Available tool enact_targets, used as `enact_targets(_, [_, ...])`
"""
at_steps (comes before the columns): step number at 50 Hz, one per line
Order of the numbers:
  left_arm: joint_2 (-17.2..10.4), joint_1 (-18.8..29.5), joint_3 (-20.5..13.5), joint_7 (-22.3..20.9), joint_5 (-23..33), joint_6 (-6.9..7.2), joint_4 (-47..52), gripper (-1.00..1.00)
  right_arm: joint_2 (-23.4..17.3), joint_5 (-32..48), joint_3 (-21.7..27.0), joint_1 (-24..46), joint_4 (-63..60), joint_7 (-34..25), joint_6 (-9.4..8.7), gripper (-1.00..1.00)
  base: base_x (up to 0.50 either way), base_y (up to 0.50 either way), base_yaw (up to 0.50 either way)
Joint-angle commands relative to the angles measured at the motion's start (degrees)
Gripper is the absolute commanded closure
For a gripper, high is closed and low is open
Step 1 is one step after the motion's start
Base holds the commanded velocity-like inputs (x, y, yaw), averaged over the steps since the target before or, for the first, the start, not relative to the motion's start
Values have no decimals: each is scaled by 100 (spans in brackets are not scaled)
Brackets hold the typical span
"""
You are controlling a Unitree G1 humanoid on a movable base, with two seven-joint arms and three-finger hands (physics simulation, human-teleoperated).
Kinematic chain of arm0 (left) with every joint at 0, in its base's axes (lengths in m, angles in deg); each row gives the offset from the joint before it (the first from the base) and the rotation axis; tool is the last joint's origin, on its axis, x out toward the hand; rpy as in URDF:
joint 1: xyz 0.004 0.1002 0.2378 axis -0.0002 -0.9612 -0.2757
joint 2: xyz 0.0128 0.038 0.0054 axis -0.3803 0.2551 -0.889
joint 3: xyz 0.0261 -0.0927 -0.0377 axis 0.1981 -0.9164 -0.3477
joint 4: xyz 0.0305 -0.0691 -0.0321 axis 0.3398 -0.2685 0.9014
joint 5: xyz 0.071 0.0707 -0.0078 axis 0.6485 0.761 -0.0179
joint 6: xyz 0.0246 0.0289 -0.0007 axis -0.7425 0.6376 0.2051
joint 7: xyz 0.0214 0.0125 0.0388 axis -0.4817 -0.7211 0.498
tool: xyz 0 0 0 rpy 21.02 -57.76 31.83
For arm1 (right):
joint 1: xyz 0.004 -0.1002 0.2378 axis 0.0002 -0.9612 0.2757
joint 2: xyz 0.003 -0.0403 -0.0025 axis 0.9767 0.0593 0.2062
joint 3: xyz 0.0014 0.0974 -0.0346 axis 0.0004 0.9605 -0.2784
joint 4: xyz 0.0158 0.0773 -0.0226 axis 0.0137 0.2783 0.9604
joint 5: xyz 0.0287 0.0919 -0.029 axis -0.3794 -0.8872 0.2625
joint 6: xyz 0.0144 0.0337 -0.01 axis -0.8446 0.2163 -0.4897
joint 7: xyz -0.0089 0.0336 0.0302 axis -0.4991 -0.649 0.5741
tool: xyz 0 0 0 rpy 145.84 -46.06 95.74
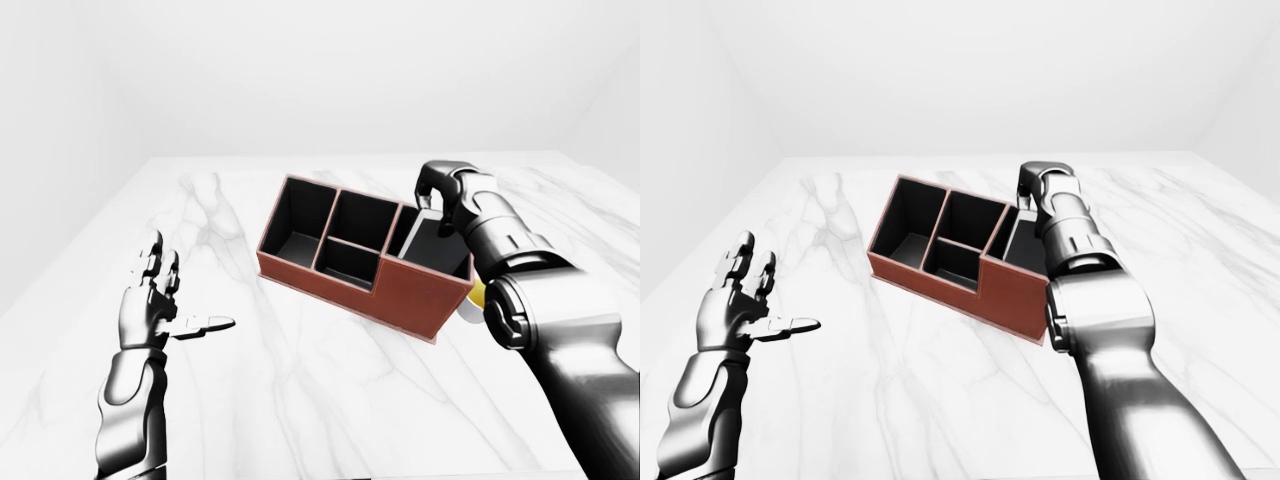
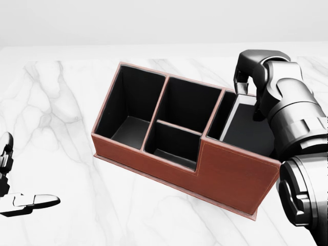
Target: Pick up the book and place it in the right compartment of the caddy.
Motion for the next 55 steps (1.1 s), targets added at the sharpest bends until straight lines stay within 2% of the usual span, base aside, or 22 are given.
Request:
enact_targets(1, [11, -17, 22, -1, 16, -67, -83, -100, 48, 176, -43, -38, -57, 32, 0, 100, 0, 0, 0])
enact_targets(12, [12, -82, -21, -27, -12, -52, -42, -100, 140, 223, -42, -198, -35, 6, 0, 100, 0, 0, 0])
enact_targets(16, [18, -97, -39, -52, 1, -129, -140, -100, 155, 264, -44, -254, -27, -28, 0, 100, 0, 0, 0])
enact_targets(42, [-52, 15, -24, -25, 12, -242, -457, -100, 237, 385, 14, -424, -5, -18, 0, 100, 0, 0, 0])
enact_targets(43, [-54, 20, -19, -22, 11, -247, -470, -100, 237, 386, 16, -420, -6, -9, 0, 94, 0, 0, 0])
enact_targets(44, [-54, 21, -12, -22, 13, -256, -477, -100, 235, 390, 15, -413, -6, -11, 0, 67, 0, 0, -1])
enact_targets(45, [-52, 21, -4, -21, 13, -264, -485, -100, 235, 393, 16, -409, -6, 3, 0, 0, 0, 0, 0])
enact_targets(46, [-51, 20, 2, -22, 13, -271, -493, -100, 234, 397, 14, -405, -6, -7, 0, -100, 0, 0, 0])
enact_targets(55, [-50, 9, 20, -16, 9, -321, -558, -100, 224, 415, 7, -400, -8, -12, 0, -100, 0, 0, 0])
